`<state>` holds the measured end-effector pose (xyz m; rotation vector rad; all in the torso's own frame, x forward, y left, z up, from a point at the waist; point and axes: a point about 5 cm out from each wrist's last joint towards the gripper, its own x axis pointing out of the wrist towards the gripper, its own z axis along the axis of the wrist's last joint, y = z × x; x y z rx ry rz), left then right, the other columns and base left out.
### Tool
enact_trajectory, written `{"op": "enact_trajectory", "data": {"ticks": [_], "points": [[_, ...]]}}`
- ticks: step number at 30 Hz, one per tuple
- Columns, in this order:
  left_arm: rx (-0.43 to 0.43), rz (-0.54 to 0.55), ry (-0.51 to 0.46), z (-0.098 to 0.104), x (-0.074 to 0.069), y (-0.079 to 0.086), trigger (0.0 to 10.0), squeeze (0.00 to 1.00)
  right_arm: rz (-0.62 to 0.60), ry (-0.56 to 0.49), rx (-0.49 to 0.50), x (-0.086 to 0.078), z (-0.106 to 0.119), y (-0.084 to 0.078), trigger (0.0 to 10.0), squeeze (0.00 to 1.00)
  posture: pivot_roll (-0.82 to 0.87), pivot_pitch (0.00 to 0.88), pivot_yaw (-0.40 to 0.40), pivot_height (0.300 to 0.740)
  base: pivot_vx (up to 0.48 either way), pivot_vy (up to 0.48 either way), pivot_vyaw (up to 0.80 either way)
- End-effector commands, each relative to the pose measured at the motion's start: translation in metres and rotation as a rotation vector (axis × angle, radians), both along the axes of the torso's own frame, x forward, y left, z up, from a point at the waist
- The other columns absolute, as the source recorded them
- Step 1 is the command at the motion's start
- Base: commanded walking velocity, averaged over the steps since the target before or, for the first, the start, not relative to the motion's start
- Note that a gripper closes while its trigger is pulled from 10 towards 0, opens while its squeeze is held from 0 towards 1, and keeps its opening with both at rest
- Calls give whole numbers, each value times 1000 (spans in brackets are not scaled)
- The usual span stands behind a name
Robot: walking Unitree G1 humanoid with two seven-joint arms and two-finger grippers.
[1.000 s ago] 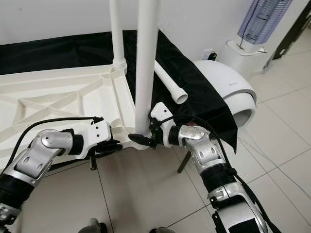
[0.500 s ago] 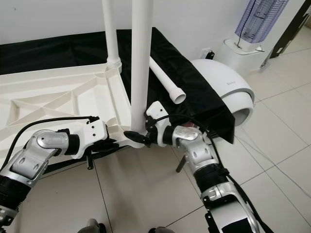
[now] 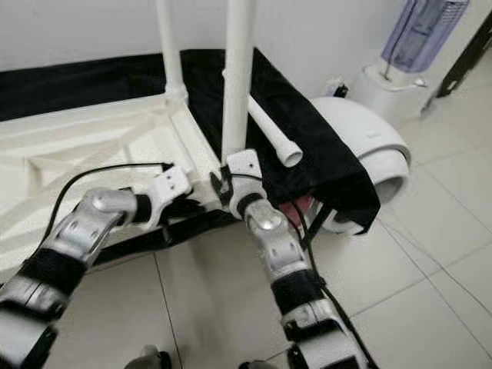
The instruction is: Building children table
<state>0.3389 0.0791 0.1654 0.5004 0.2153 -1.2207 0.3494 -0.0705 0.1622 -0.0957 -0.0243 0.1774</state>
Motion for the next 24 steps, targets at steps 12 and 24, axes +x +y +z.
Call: {"op": "enact_trajectory", "data": {"ticks": [12,24], "points": [[-172,-327,-142,34,-22,-43,0,0,32,41,-86,-3,-13,2,10000,0,37,109,-81,740,0,0,0],[-52,-420,-131,15,-40,-24,0,0,545,-99,-128,-20,28,-3,10000,0,33,110,-78,740,0,0,0]]}}
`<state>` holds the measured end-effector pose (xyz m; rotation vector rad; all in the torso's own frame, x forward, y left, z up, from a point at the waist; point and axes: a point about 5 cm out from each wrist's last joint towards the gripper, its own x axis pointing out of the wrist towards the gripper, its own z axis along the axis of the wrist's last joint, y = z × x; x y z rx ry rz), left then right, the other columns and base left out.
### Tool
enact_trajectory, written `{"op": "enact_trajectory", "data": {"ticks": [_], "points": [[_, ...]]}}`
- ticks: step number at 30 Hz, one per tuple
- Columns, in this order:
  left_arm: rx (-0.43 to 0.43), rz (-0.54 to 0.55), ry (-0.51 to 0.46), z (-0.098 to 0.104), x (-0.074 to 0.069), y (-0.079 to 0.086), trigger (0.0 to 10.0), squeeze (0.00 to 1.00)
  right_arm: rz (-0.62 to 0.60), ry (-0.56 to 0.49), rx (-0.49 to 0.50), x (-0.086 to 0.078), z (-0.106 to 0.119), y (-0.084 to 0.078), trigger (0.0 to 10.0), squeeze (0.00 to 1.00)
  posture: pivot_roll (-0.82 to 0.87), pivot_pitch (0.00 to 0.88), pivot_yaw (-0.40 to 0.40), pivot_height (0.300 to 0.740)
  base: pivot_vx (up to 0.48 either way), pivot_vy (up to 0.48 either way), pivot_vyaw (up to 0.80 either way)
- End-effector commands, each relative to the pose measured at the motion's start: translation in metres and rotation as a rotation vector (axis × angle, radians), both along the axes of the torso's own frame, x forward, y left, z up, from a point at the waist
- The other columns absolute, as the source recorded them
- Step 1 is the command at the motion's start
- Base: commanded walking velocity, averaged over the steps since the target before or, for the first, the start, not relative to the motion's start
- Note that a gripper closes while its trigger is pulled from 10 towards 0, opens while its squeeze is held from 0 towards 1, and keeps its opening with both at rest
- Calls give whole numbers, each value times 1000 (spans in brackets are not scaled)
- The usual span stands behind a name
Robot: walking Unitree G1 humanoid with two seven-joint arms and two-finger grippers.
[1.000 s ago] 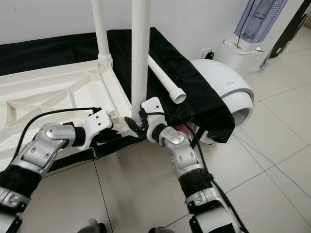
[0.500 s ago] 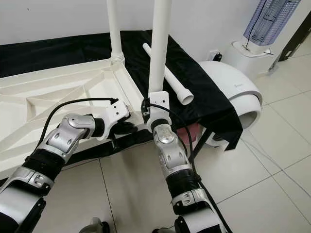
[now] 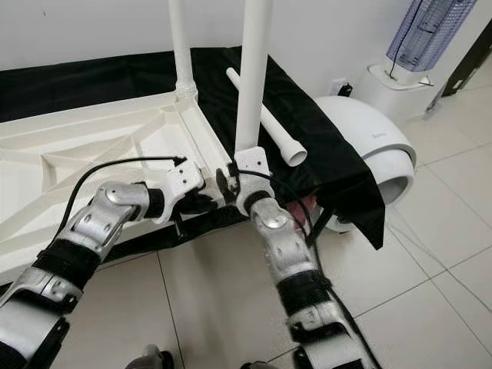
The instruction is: Building children table
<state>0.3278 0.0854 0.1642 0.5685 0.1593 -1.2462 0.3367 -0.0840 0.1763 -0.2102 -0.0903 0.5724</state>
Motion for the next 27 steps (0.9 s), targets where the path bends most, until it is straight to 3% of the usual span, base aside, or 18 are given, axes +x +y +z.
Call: {"op": "enact_trajectory", "data": {"ticks": [1,6,8,27], "points": [[-62,-376,-58,17,-29,-31,0,0,150,-35,-10,-7,13,11,10000,0,33,110,-78,740,0,0,0],[23,-438,-48,7,-43,-15,0,0,368,-74,-115,-15,34,-7,10000,0,38,106,-79,740,0,0,0],[34,-440,-46,4,-45,-13,0,0,391,-73,-128,-15,37,-9,10000,0,38,106,-79,740,0,0,0],[34,-440,-46,4,-45,-13,0,0,391,-73,-128,-15,37,-9,10000,0,38,106,-79,740,0,0,0]]}}
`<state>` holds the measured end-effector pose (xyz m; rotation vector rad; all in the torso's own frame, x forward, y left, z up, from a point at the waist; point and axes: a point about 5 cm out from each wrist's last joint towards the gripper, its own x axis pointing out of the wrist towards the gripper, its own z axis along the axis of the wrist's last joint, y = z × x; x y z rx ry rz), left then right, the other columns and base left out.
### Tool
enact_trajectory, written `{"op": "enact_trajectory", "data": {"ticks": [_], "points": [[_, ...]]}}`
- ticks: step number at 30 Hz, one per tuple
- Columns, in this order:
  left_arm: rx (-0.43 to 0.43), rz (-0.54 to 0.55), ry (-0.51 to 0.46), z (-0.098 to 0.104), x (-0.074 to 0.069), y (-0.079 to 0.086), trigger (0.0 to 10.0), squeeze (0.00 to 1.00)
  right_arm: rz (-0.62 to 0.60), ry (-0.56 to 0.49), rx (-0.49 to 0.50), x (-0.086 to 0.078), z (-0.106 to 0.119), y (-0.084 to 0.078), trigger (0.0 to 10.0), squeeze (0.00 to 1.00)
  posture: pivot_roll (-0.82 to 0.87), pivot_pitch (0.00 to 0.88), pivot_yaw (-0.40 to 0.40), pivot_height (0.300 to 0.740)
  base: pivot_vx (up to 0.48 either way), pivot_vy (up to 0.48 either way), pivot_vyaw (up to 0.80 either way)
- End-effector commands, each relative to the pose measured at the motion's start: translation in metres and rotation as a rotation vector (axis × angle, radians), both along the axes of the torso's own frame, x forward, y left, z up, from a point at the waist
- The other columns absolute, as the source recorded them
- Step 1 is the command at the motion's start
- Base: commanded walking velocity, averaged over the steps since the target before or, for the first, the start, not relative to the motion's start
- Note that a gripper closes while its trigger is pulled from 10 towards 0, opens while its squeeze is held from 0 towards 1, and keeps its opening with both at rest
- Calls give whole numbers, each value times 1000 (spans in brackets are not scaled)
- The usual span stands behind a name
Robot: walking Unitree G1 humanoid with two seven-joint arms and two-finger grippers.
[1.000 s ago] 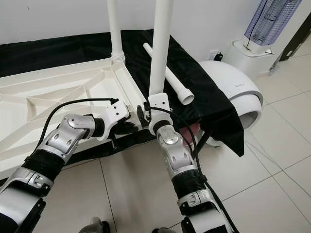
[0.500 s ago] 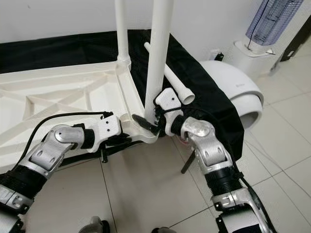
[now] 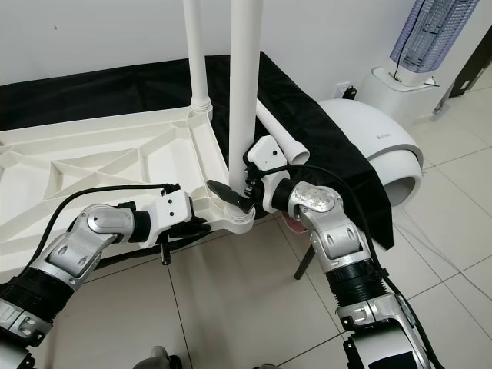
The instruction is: Building children table
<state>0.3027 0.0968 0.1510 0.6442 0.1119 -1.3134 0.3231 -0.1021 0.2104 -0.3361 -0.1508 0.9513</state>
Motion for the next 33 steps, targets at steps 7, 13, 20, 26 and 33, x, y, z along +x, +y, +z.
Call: {"op": "enact_trajectory", "data": {"ticks": [7,13,20,26,33], "points": [[10,-353,13,17,-20,-24,0,0,13,-15,1,-2,2,10,10000,0,38,106,-79,740,0,0,0],[10,-353,13,17,-20,-24,0,0,13,-15,1,-2,2,10,10000,0,38,106,-79,740,0,0,0],[10,-353,13,17,-20,-24,0,0,13,-15,1,-2,2,10,10000,0,38,106,-79,740,0,0,0],[10,-353,13,17,-20,-24,0,0,13,-15,1,-2,2,10,10000,0,38,106,-79,740,0,0,0],[10,-353,13,17,-20,-24,0,0,13,-15,1,-2,2,10,10000,0,38,106,-79,740,0,0,0]]}}
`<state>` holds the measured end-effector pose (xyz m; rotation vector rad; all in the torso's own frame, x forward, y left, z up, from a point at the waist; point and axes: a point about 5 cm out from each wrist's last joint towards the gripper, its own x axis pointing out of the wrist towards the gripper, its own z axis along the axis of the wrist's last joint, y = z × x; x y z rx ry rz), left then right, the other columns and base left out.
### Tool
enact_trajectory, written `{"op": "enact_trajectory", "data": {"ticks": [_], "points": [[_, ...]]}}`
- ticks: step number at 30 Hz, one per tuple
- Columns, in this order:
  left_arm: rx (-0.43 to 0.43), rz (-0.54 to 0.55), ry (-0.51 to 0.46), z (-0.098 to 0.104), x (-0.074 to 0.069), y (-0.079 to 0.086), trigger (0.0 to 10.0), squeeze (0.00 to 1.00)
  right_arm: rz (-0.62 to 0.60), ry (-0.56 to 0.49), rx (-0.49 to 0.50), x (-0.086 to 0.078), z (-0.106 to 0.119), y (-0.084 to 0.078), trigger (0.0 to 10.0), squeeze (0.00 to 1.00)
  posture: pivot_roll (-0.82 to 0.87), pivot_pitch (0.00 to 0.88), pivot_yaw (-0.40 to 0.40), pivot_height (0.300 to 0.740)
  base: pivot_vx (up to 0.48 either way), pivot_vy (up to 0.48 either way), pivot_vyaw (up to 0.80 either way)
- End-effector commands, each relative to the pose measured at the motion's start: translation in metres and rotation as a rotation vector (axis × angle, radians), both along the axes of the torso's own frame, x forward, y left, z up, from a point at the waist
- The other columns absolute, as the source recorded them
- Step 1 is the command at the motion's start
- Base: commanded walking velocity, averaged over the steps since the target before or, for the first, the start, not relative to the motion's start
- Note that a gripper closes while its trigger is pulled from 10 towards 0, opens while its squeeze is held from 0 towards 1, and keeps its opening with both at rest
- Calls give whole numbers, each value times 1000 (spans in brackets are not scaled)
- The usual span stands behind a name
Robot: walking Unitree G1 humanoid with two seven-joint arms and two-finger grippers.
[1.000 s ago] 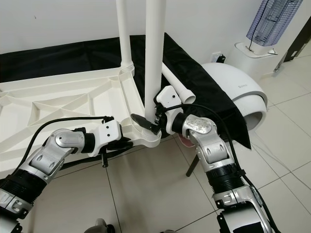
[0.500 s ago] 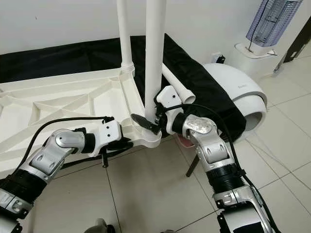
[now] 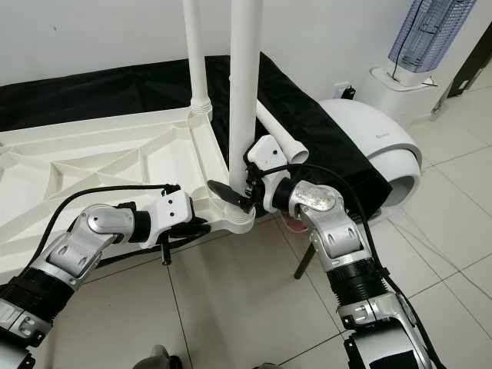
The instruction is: Building children table
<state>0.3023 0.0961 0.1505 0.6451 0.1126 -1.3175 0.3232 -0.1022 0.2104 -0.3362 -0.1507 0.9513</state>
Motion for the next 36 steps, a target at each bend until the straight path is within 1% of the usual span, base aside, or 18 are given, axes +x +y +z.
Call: {"op": "enact_trajectory", "data": {"ticks": [1,8,9,10,11,12,13,14,23,28,31,32,33,36], "points": [[8,-349,12,17,-20,-23,0,0,13,-15,1,-2,2,10,10000,0,38,106,-79,740,0,0,0],[8,-349,12,17,-20,-23,0,0,13,-15,1,-2,2,10,10000,0,38,106,-79,740,0,0,0],[19,-354,12,14,-22,-22,0,0,39,-3,-10,-2,3,10,10000,0,38,0,0,740,0,0,0],[-30,-117,-80,15,-3,-22,10000,0,-88,35,47,-4,-13,9,10000,0,21,0,0,740,0,0,0],[-30,-117,-80,15,-3,-22,10000,0,-88,35,47,-4,-13,9,10000,0,21,0,0,740,0,0,0],[-65,58,-146,16,10,-19,10000,0,-193,65,84,-6,-25,8,10000,0,17,0,0,740,0,0,0],[-87,181,-194,18,19,-16,10000,0,-266,84,106,-9,-33,6,10000,0,14,0,0,740,0,0,0],[-99,246,-218,18,24,-13,10000,0,-306,92,117,-10,-38,6,10000,0,14,0,0,740,0,0,0],[-100,268,-219,18,26,-10,10000,0,-310,88,120,-9,-37,5,10000,0,20,0,0,740,0,0,0],[-104,304,-223,18,29,-6,10000,0,-302,88,118,-8,-37,6,10000,0,29,0,0,740,0,0,0],[-140,368,-216,20,33,-1,10000,0,-307,87,119,-10,-37,8,10000,0,37,0,0,740,0,0,0],[-140,368,-216,20,33,-1,10000,0,-307,87,119,-10,-37,8,10000,0,37,0,0,740,0,0,0],[-162,378,-224,22,33,1,10000,1000,-310,85,119,-10,-36,8,10000,0,39,0,0,740,0,0,0],[-182,369,-225,24,31,3,10000,1000,-314,81,116,-10,-36,7,10000,0,40,0,0,740,0,0,0]]}}
